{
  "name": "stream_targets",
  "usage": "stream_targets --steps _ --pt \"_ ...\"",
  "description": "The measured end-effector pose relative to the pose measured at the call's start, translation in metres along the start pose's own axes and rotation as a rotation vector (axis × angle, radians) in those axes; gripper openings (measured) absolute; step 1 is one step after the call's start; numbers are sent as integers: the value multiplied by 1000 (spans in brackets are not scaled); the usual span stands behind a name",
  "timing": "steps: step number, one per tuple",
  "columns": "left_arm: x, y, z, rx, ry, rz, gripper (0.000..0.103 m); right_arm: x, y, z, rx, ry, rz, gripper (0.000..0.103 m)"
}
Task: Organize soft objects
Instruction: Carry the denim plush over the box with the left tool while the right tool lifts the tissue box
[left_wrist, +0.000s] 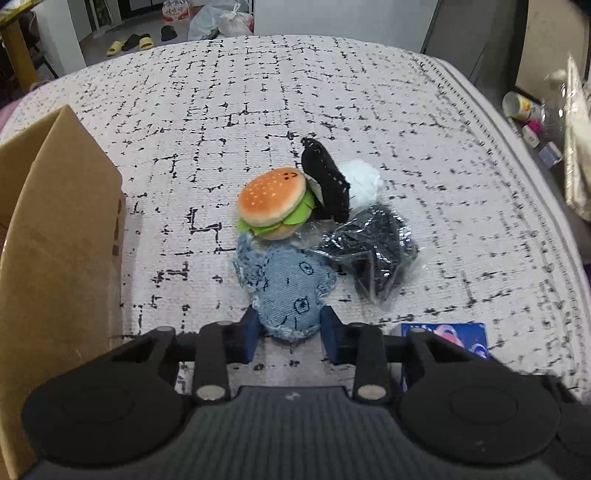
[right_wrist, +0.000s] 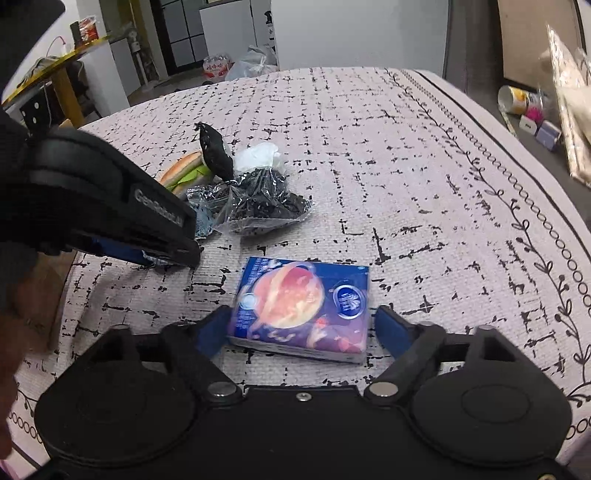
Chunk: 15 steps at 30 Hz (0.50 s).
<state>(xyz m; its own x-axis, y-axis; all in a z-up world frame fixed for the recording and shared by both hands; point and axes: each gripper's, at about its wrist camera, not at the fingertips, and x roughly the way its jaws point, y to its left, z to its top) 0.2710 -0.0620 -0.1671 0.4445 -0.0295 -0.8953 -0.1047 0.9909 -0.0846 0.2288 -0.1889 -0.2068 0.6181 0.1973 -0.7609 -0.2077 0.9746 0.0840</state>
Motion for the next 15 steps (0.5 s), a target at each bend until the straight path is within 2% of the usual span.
stream_targets --steps 7,15 --pt "-14 1 -6 -9 -24 -45 29 -7 0 -1 4 -9 30 73" --pt "-44 -3 -17 29 -70 -95 29 -25 -1 -1 29 -12 54 72"
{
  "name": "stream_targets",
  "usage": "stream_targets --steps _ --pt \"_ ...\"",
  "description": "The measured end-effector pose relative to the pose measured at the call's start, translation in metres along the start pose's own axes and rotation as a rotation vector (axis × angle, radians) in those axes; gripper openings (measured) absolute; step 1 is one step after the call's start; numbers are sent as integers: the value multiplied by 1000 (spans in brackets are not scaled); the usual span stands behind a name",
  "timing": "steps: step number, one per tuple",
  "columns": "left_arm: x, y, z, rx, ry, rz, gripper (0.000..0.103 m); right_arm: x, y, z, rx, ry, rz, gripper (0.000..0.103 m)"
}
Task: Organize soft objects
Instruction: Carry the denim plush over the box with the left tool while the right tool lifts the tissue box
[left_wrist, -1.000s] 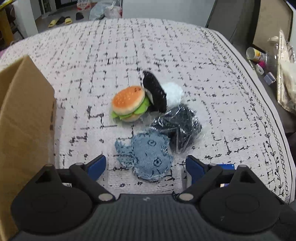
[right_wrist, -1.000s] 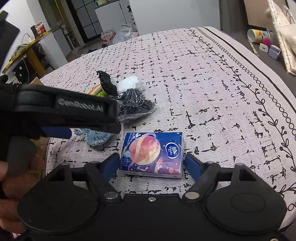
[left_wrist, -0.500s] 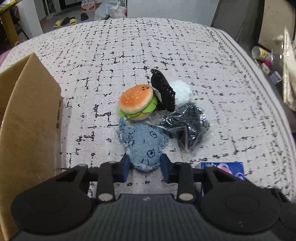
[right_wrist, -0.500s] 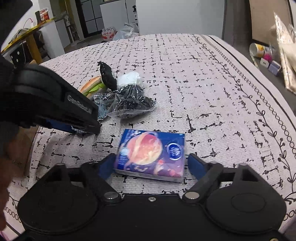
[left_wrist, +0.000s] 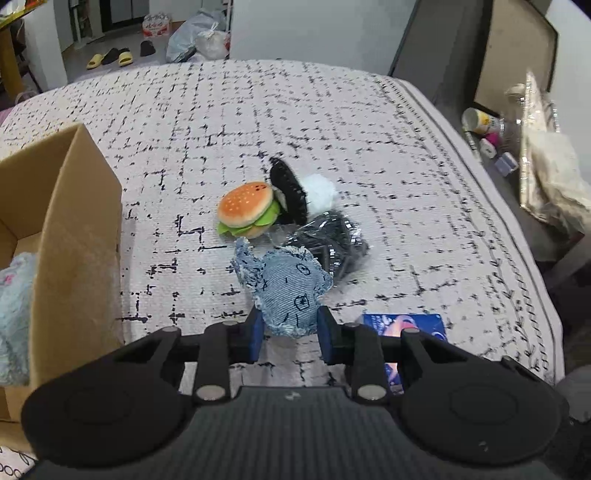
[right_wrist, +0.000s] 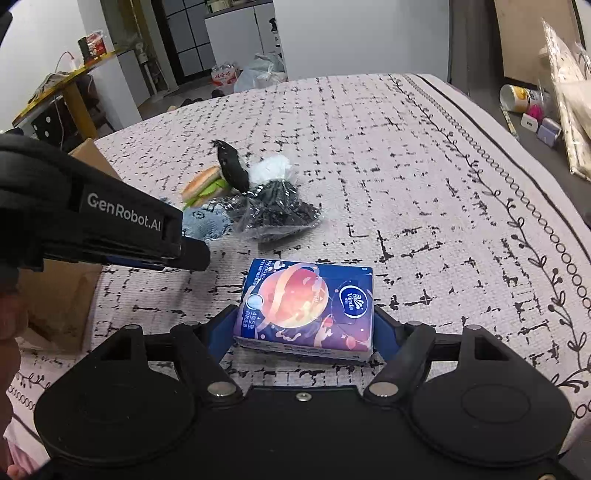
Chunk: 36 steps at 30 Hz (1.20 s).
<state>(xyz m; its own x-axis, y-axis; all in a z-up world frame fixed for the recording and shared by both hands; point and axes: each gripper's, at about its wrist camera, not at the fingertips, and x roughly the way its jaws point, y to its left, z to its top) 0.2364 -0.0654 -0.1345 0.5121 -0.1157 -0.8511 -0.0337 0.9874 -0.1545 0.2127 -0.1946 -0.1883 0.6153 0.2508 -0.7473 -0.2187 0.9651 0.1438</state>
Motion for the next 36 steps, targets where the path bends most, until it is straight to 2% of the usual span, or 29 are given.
stream_targets --steps 10,22,36 --pt "-40 -1 2 39 -77 -30 29 -28 0 16 -1 -42 -11 72" --pt "-86 20 8 19 -196 -50 29 -61 9 43 -16 -101 -6 72" --pt "-113 47 -6 -21 -293 -58 29 -79 28 61 -60 -144 -26 72"
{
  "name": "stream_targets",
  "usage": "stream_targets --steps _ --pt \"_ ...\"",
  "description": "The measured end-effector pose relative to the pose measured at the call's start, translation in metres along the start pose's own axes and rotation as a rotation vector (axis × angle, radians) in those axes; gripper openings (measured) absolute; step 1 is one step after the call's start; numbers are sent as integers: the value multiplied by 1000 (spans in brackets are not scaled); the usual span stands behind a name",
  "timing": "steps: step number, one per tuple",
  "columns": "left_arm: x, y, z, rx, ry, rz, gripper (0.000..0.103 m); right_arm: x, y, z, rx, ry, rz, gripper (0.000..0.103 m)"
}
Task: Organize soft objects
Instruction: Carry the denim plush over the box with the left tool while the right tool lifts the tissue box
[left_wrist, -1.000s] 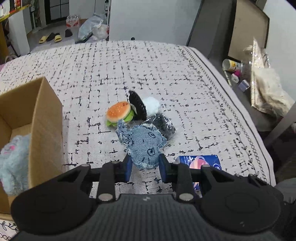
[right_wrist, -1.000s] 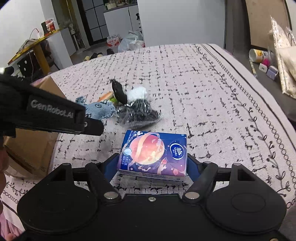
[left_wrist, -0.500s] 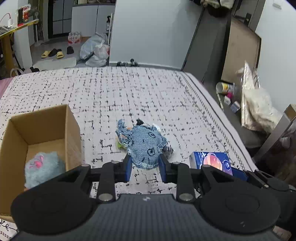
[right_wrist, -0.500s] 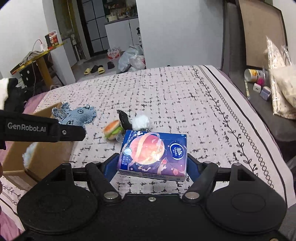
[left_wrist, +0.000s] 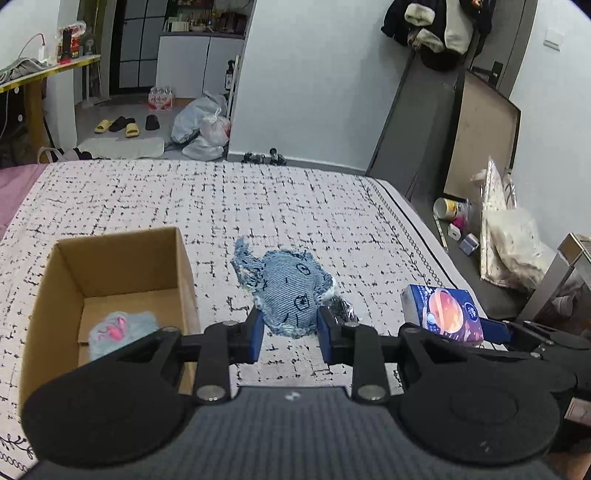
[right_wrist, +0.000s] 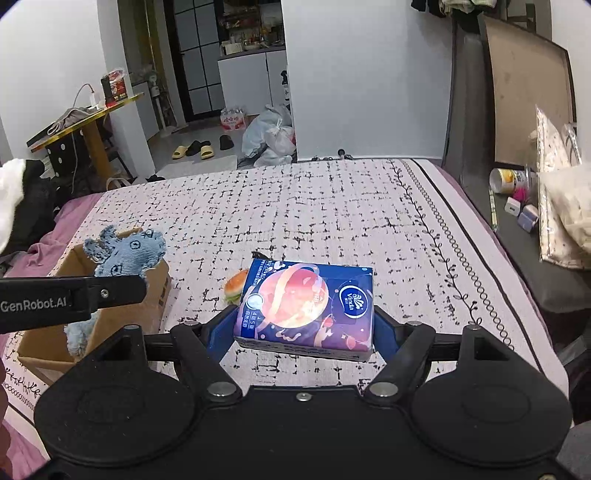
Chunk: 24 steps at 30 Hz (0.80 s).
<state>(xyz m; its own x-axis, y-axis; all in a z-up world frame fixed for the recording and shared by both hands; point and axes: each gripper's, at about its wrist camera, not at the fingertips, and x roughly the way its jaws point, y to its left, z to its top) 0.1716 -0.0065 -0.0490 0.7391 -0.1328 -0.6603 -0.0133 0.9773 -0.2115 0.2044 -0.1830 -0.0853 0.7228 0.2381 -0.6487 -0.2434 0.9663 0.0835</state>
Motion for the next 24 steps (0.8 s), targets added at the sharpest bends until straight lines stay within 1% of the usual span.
stream_targets --steps 10,17,24 --pt "-14 29 6 -50 -45 26 29 -4 18 16 -34 -25 25 72" --pt "-19 60 5 -92 -36 56 29 -1 40 21 -71 -24 55 72" --pt "-25 94 2 -138 -17 104 29 2 61 27 -97 -25 79 72"
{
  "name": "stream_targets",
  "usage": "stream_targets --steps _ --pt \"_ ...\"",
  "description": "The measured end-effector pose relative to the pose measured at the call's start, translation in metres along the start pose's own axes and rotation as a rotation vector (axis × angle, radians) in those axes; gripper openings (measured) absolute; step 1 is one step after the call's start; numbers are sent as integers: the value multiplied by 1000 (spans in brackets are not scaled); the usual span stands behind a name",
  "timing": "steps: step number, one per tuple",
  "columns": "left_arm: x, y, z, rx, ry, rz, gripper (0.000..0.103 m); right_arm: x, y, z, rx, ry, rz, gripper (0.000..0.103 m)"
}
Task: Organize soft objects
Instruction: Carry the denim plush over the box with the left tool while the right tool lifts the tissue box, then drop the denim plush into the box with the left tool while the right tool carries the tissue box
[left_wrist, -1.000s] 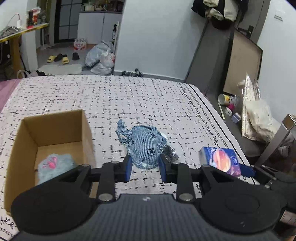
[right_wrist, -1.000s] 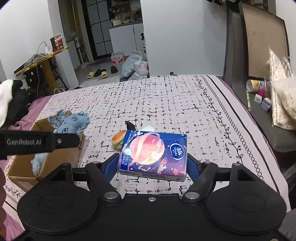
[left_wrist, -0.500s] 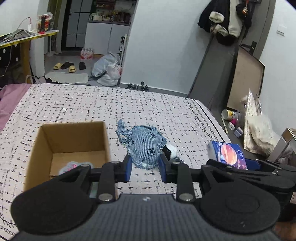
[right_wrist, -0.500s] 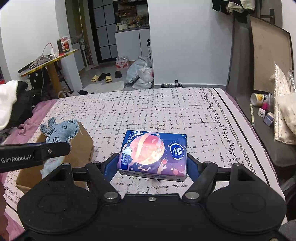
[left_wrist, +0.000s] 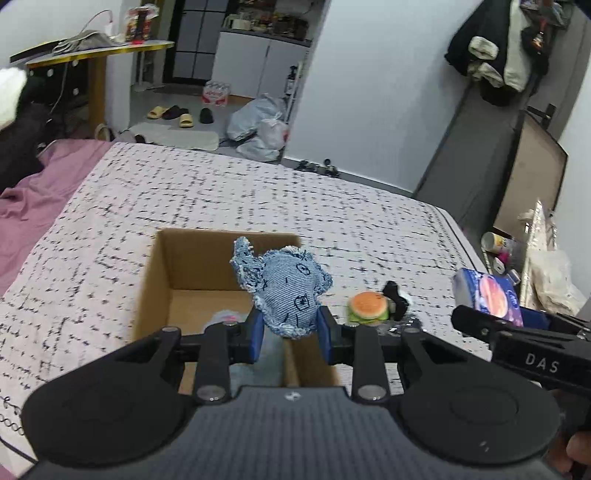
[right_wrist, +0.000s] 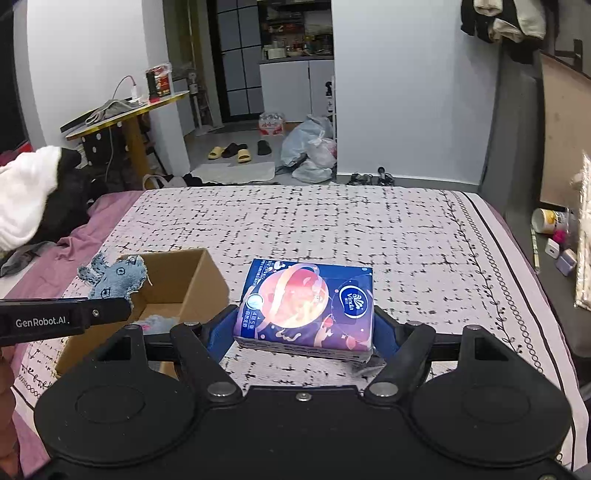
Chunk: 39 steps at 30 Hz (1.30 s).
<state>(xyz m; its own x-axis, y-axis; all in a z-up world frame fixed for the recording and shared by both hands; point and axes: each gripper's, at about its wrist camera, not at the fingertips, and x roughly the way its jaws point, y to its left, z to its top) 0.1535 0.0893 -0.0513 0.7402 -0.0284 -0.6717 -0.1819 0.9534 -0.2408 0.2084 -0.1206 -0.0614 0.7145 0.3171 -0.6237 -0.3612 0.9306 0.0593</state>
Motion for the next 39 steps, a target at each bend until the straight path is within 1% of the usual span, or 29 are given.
stream_targets --steps 6,13,21,25,27,28,29,33,35,39 --pt "1 24 1 -41 9 15 29 3 16 2 -22 7 15 72" --pt "8 47 -4 -76 53 42 29 7 32 5 -34 15 38 72" --pt "9 48 -8 -64 90 56 30 10 50 10 -61 22 69 72" --pt "7 49 -7 -66 108 66 34 12 57 17 -64 22 82 72" --pt "5 50 -5 -69 108 55 41 14 62 20 -66 23 89 72" --pt "2 51 -4 -75 103 42 47 15 65 22 -68 24 93 72" --pt "-1 52 -4 -82 94 32 52 15 68 23 -71 25 98 72" --pt "-9 54 0 -93 61 42 53 20 80 27 -87 37 116 73" --pt "-12 57 1 -102 53 41 53 24 85 28 -92 49 126 73" --pt "-13 64 4 -116 42 62 53 32 97 28 -100 79 144 73"
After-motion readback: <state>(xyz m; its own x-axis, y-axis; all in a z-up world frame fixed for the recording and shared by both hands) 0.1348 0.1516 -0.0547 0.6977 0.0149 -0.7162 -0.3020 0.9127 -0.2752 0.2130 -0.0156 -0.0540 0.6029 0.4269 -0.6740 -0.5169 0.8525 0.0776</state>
